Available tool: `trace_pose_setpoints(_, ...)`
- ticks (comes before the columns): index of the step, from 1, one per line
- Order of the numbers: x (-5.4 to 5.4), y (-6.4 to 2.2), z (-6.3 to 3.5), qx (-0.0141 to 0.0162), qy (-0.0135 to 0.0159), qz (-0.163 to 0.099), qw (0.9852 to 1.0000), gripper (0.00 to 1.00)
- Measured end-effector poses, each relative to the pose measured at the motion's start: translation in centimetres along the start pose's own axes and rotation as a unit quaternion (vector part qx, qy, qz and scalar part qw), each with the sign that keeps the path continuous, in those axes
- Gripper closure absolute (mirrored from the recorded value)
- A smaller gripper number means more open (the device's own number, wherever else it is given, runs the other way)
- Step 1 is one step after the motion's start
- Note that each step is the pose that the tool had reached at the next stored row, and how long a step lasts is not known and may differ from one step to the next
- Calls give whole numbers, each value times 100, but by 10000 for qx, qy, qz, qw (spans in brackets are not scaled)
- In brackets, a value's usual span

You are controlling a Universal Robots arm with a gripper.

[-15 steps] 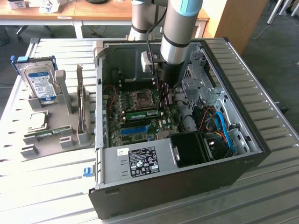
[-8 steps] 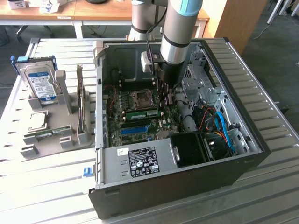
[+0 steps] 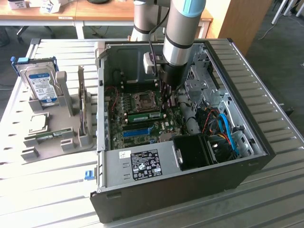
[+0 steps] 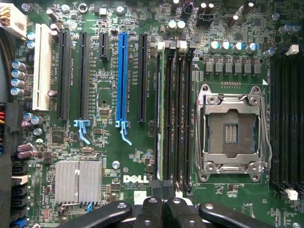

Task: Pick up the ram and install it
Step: 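Press down the ram until it locks into place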

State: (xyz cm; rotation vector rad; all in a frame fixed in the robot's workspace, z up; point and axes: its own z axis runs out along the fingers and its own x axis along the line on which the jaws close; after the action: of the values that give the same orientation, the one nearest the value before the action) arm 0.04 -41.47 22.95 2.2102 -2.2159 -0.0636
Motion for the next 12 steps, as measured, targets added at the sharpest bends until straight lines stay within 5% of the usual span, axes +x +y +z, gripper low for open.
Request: trace_pose_setpoints(12,1,0,12,0,1,0,10000,89)
